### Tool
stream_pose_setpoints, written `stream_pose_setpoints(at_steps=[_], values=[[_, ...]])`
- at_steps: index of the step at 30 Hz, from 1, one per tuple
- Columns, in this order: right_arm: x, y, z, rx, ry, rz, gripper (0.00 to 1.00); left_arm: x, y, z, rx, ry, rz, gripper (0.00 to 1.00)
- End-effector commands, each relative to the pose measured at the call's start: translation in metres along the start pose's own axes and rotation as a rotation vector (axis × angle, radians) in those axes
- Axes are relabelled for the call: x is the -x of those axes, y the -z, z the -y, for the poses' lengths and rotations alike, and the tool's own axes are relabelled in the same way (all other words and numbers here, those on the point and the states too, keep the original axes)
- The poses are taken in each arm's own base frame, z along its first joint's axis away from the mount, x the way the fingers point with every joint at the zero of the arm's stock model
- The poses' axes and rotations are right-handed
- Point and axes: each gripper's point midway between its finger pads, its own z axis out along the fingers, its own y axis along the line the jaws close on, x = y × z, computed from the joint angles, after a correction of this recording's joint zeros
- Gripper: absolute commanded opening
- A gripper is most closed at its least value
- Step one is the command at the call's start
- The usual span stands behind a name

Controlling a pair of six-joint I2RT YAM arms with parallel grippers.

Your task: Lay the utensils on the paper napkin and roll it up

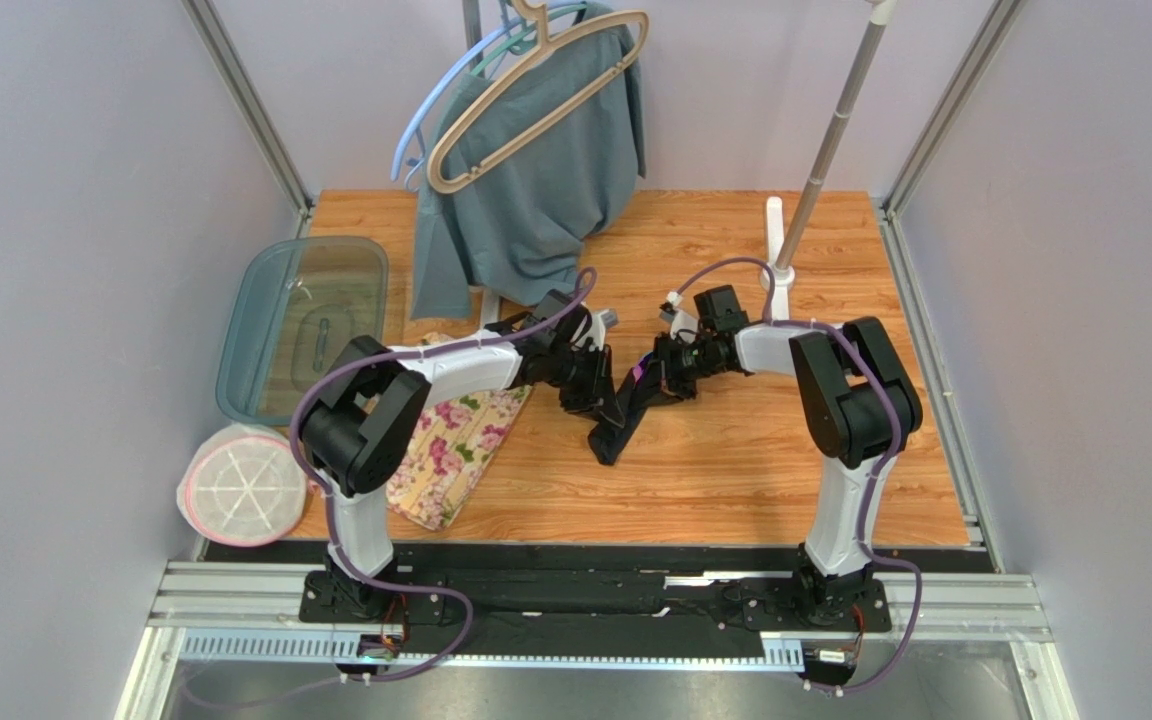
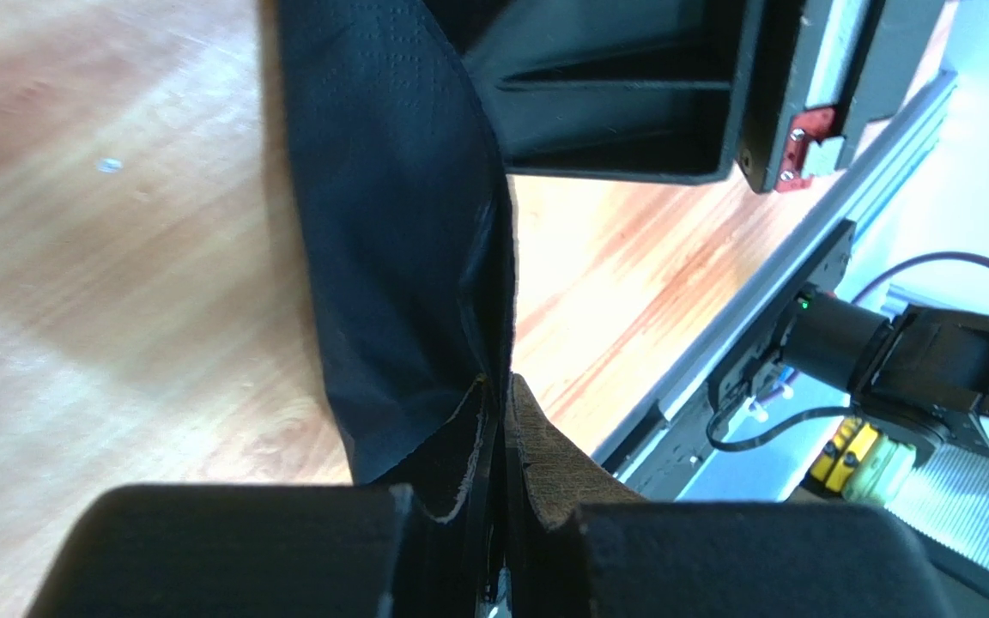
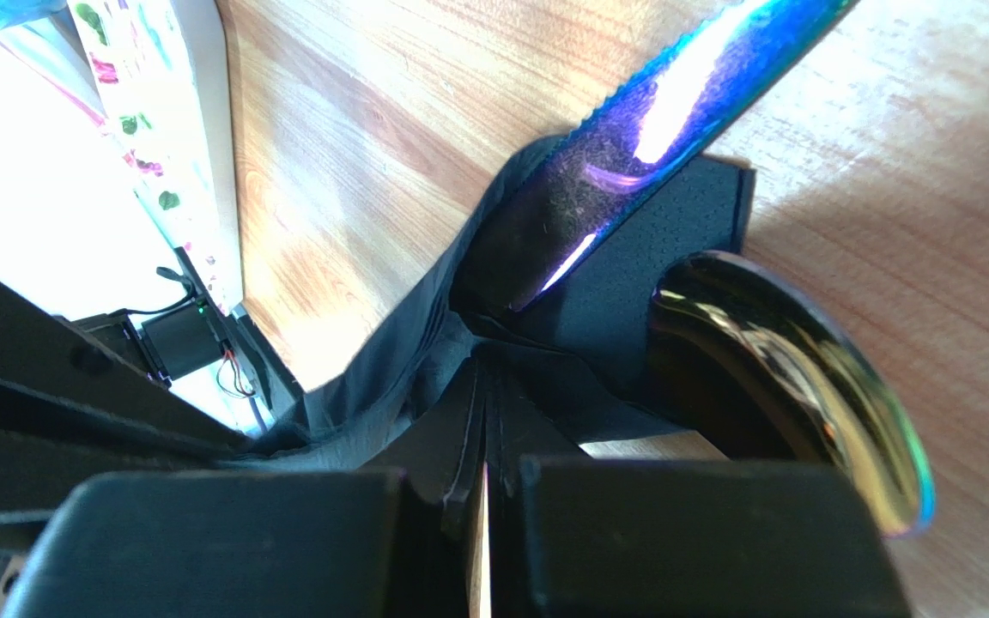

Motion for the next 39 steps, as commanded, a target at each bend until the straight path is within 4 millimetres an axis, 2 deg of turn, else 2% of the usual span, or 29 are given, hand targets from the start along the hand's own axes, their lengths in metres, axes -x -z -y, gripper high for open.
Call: stream_pose_setpoints(at_steps=[1,8,16,21,27,30,35,39], values=[[-0.012,-0.015,0.045,-0.182,-0.013,-0.015,0.0,0.001,-0.008,0.017,-0.064,0.016,-0.01,0.09],[-0.013,-0.016,0.049,-0.187,-0.022,-0.02,0.0,-0.01,-0.03,0.019,-0.107,-0.002,-0.035,0.09],[-0.012,-0.015,0.046,-0.179,-0.009,-0.022,0.0,-0.035,-0.046,-0.019,-0.054,0.009,-0.085,0.11],[-0.003,-0.001,0.028,-0.148,0.056,-0.031,0.0,-0.035,-0.045,-0.035,-0.06,0.052,-0.088,0.2],[0.03,0.043,-0.007,-0.118,0.161,0.022,0.06,-0.034,-0.045,-0.036,-0.092,0.07,-0.085,0.26],[0.039,0.058,-0.017,-0.119,0.193,0.045,0.07,-0.032,-0.045,-0.034,-0.104,0.072,-0.077,0.26],[0.039,0.055,-0.021,-0.098,0.171,0.04,0.08,-0.028,-0.042,-0.03,-0.113,0.06,-0.065,0.25],[0.04,0.043,-0.007,-0.115,0.149,0.035,0.07,-0.023,-0.038,-0.024,-0.126,0.048,-0.054,0.21]])
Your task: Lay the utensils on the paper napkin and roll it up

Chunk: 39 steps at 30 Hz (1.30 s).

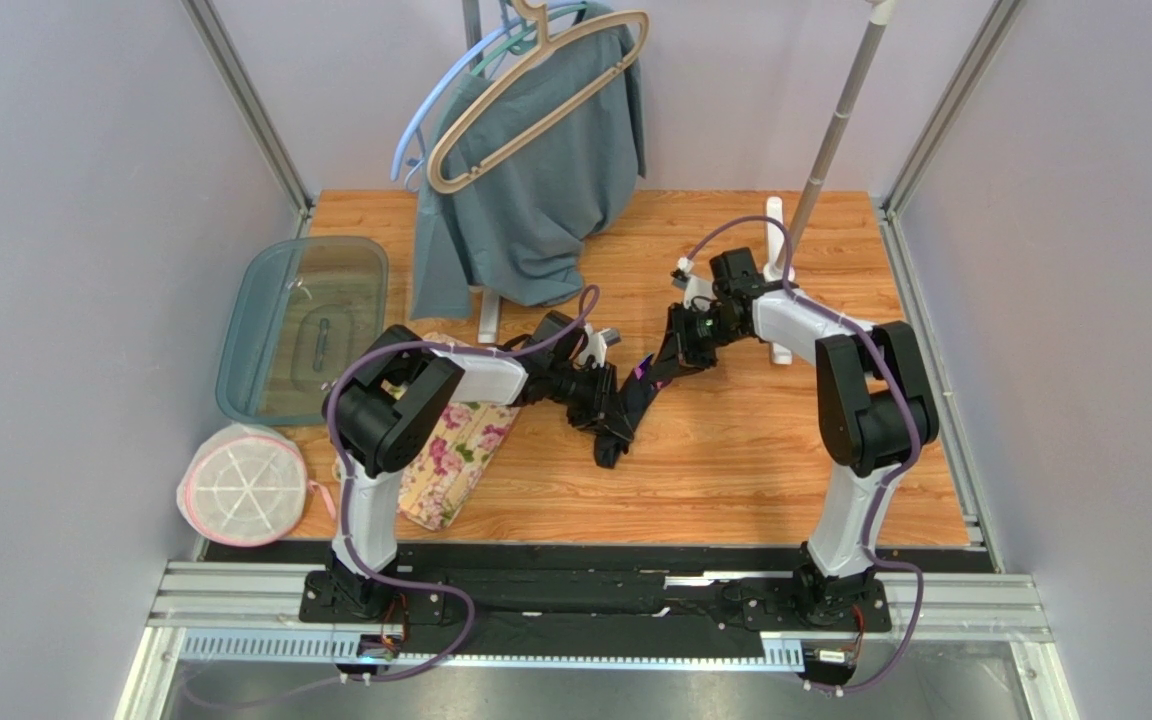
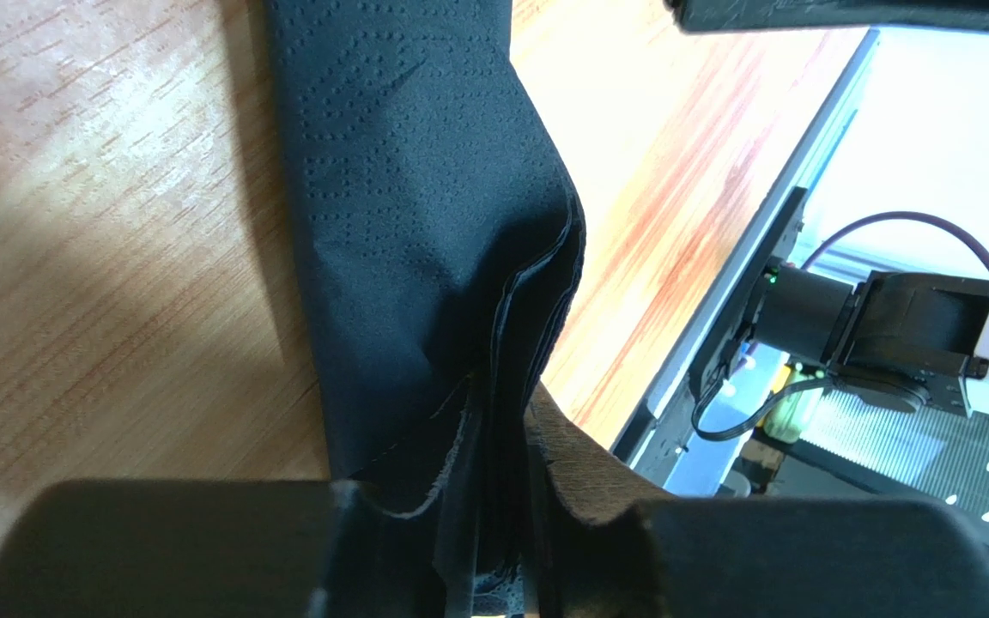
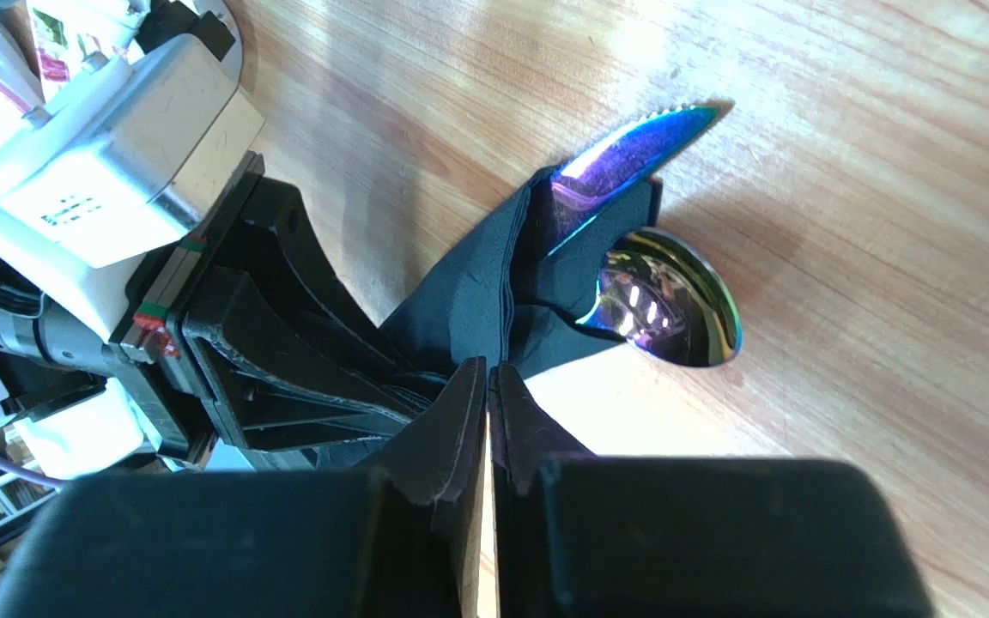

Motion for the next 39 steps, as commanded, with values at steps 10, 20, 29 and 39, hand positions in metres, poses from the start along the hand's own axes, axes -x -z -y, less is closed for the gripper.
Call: stream_pose_setpoints(at_steps=[10,20,29,39], values=[[-0.002,-0.034,0.022,-0.053,0.014,-0.032,0.05,0.0,0.005,-0.006,0.037,-0.021,-0.004,0.15],[-0.009,-0.045,0.05,-0.163,0.013,-0.059,0.02,-0.002,0.03,0.005,0.102,-0.136,-0.036,0.2],[-0.007,-0.048,0.052,-0.166,0.008,-0.059,0.01,-0.03,0.02,-0.015,0.161,-0.18,-0.168,0.15],[0.003,-0.042,0.043,-0.153,0.024,-0.037,0.01,-0.042,0.005,-0.043,0.224,-0.17,-0.224,0.16]])
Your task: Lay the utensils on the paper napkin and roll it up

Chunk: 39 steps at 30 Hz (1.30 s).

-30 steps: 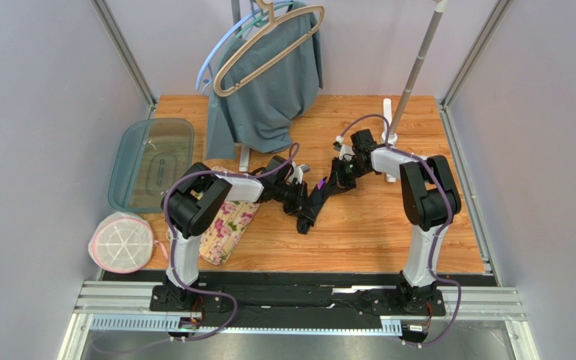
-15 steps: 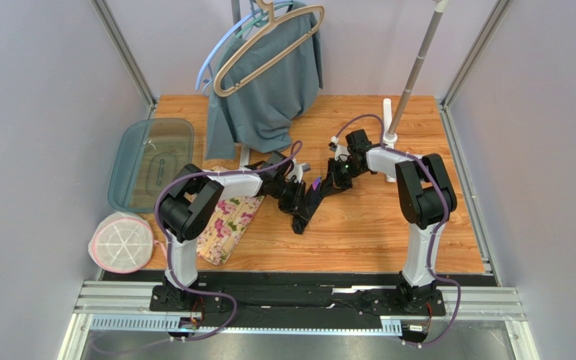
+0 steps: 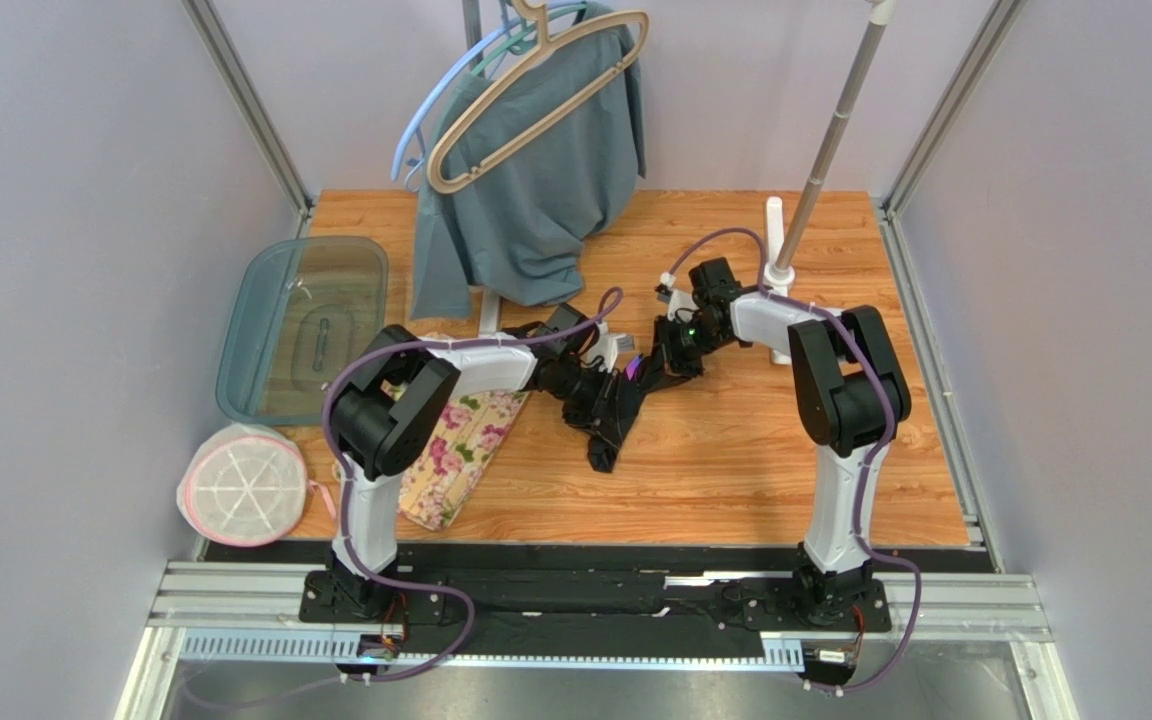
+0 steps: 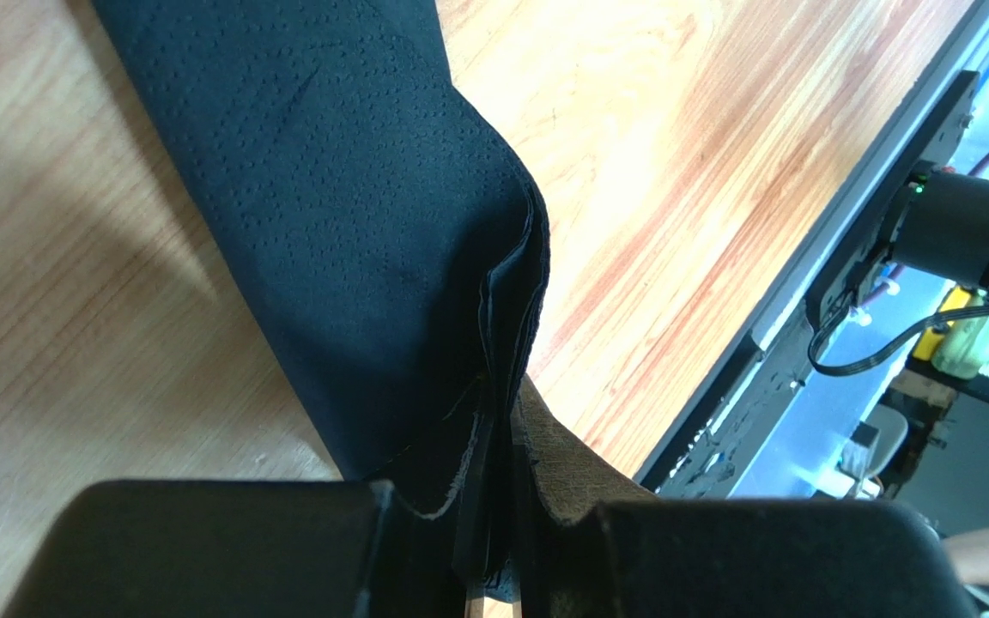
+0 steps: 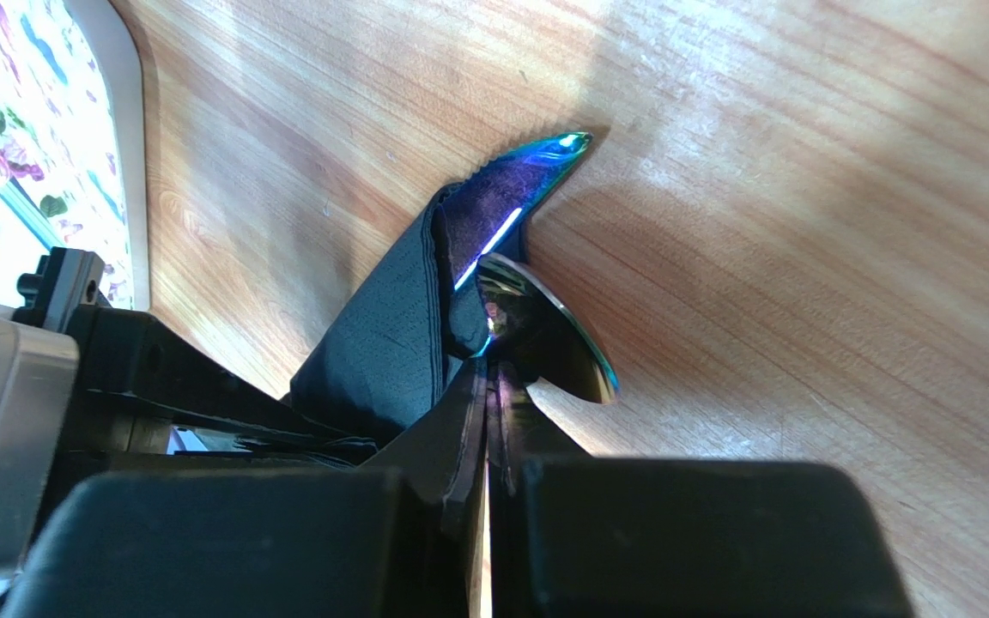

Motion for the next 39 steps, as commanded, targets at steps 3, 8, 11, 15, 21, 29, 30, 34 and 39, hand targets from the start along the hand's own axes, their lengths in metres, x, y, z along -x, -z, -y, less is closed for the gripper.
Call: stream_pose_setpoints(at_steps=[3,8,11,15,21,29,30,34,39], values=[[0.016,0.002,0.011,-0.077,0.049,0.039,0.01,-0.033,-0.018,-0.03,0.087,0.033,-0.115,0.19],[0.021,0.024,-0.035,0.067,0.054,0.073,0.06,-0.031,-0.022,-0.028,0.056,0.046,-0.104,0.37],[0.023,0.034,-0.059,0.126,0.058,0.088,0.08,-0.027,-0.022,-0.024,0.042,0.045,-0.093,0.49],[0.022,0.035,-0.081,0.177,0.065,0.091,0.11,-0.022,-0.021,-0.019,0.018,0.038,-0.077,0.66],[0.0,0.01,-0.086,0.193,0.066,0.01,0.1,-0.012,-0.017,-0.011,-0.024,0.045,-0.043,0.69],[-0.033,-0.02,-0.056,0.132,0.059,-0.096,0.08,0.006,-0.001,0.009,-0.081,-0.009,0.069,0.7],[-0.038,-0.023,-0.052,0.127,0.05,-0.109,0.07,0.006,-0.001,0.009,-0.083,-0.009,0.068,0.7],[-0.045,-0.032,-0.038,0.087,0.062,-0.127,0.07,0.004,-0.001,0.009,-0.092,0.008,0.063,0.7],[-0.05,-0.039,-0.018,0.027,0.08,-0.144,0.06,0.011,0.026,0.035,-0.168,0.007,0.147,0.7]])
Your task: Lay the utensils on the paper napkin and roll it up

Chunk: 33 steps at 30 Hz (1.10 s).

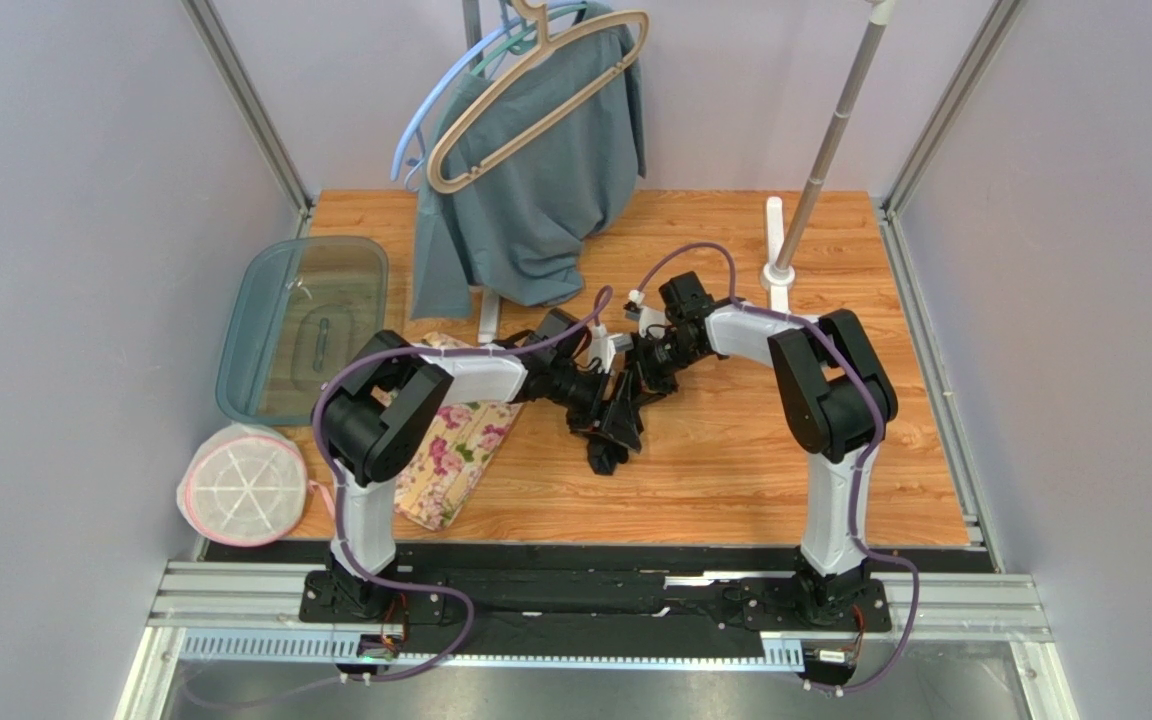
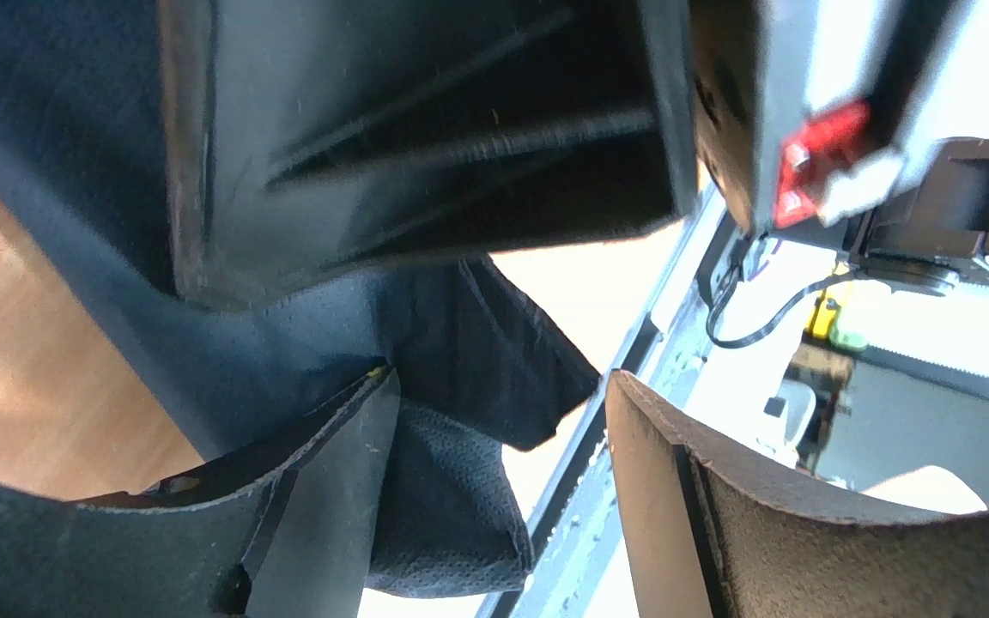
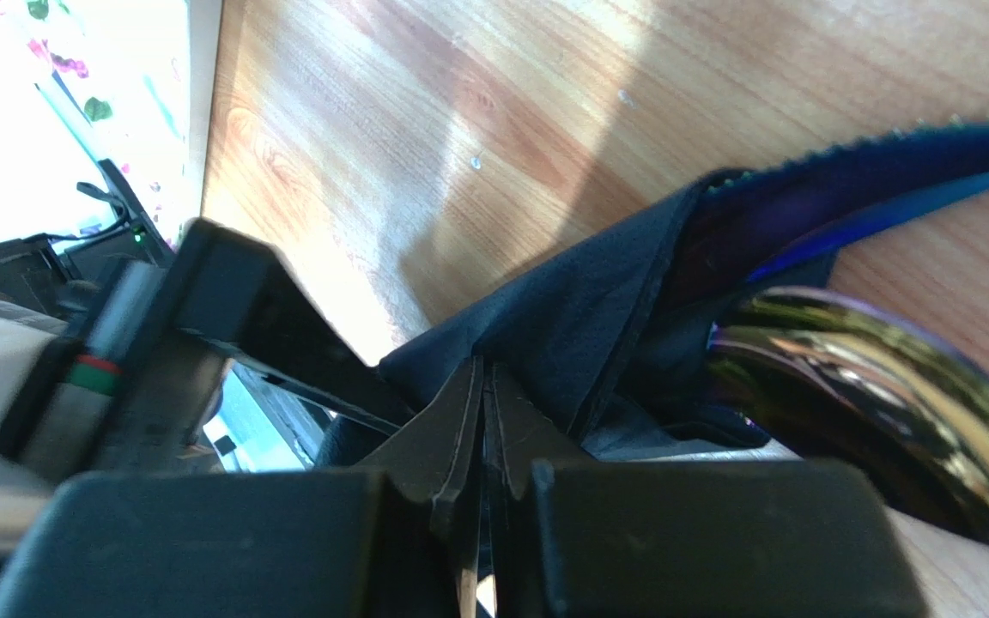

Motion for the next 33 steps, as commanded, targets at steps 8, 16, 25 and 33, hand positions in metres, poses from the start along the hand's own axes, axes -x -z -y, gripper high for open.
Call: stream_pose_setpoints(at_steps=[8,16,25,33], values=[[-0.016,-0.018,0.038,-0.105,0.043,-0.049,0.05,0.01,0.04,0.048,-0.105,0.015,0.132,0.48],[-0.013,-0.014,0.042,-0.144,0.067,-0.037,0.04,-0.013,0.026,0.022,-0.101,0.142,0.055,0.25],[-0.007,-0.015,0.046,-0.165,0.08,-0.026,0.04,-0.048,0.002,-0.048,-0.006,0.269,-0.031,0.16],[0.001,-0.014,0.046,-0.174,0.097,-0.011,0.04,-0.049,-0.012,-0.061,-0.039,0.255,0.005,0.11]])
